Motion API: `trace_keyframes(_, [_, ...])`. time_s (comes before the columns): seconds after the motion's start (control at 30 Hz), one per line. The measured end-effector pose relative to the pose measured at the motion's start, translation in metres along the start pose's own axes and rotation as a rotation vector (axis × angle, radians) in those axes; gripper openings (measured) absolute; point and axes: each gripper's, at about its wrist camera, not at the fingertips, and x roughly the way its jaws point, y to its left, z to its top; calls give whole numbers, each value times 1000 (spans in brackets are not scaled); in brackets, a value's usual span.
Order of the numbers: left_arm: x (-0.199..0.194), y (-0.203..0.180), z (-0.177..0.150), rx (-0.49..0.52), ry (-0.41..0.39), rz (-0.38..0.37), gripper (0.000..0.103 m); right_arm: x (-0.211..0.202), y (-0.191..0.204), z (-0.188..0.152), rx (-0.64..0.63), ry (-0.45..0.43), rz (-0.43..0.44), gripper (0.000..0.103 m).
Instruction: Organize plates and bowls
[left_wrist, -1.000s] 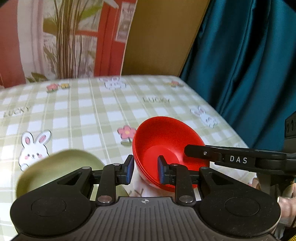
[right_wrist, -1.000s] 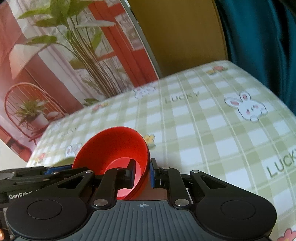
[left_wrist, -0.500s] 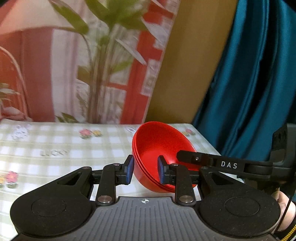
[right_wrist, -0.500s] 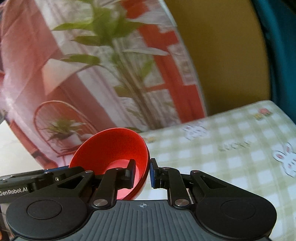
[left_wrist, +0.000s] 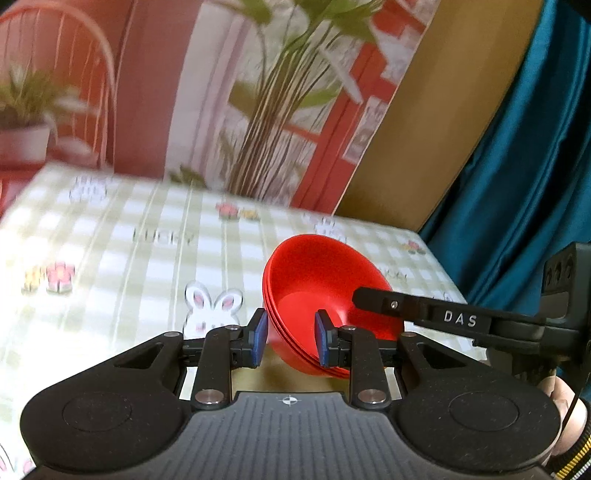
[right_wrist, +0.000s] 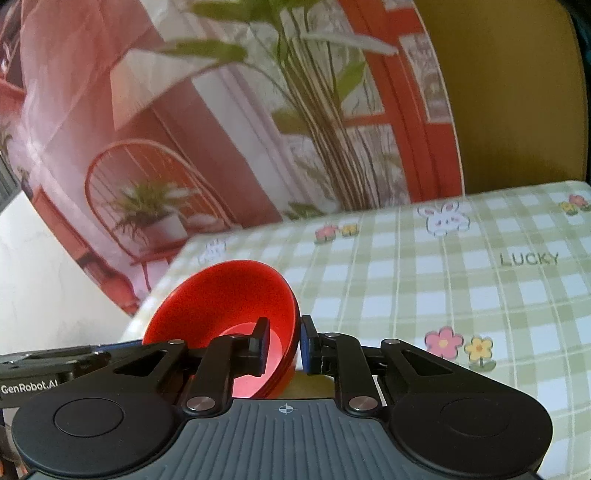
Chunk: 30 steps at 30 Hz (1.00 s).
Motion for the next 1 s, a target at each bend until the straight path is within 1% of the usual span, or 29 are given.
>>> trace_keyframes(0.17, [7,10,-23,-44,50,-9,28,9,-5,-19,3,56,-20,17])
trace_keyframes(0.4, [12,24,-41,-83,95,16,28,23,2,-34,-23,114,-30,19])
trace_keyframes(0.57, [7,32,-46,-100,91,47,28,32,9,-37,-37,140,-23,19])
trace_keyframes(1.0, [11,36,-49,-142,88,51,28,38,6,-44,-38,156,-23,19])
